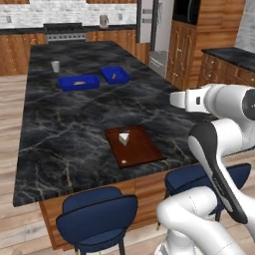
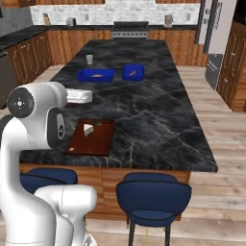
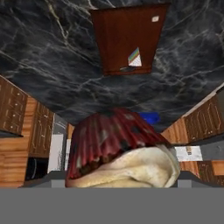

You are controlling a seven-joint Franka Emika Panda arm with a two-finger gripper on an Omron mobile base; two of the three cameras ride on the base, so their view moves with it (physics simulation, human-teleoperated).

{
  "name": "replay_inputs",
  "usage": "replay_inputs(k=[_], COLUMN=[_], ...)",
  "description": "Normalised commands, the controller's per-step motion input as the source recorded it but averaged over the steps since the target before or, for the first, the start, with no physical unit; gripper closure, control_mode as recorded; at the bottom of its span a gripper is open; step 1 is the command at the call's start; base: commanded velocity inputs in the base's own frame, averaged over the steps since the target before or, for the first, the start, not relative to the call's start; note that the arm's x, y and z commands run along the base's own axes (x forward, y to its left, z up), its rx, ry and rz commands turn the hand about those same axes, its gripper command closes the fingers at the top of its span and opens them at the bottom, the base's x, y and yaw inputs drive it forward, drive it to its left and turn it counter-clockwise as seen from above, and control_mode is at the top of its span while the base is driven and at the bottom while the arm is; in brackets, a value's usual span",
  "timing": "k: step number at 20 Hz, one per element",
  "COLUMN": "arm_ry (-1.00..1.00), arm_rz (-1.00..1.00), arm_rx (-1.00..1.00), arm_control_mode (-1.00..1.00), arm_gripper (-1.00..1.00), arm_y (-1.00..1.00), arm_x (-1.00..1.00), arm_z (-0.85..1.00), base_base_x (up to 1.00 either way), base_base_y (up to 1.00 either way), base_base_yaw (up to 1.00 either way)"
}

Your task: Take the cupcake and cake from the fridge and place them on the empty tray on the dining counter.

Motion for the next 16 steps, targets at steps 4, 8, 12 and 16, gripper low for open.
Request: replay_inputs(k=[4,8,12,16], arm_ry=[0.00,0.00,0.00,0.00], arm_rz=[0.00,0.00,0.00,0.00], arm_rx=[0.00,0.00,0.00,0.00], arm_control_mode=[1.00,1.00,-1.00,-1.00], arm_gripper=[1.00,1.00,1.00,1.00], arm_y=[0.00,0.00,0.03,0.01], arm_x=[0.00,0.00,0.01,0.14], arm_z=[0.00,0.00,0.00,-0.02], base_base_x=[1.00,0.31,0.00,0.00], base_base_y=[0.00,0.01,0.00,0.00], base_base_yaw=[0.28,0.07,0.00,0.00])
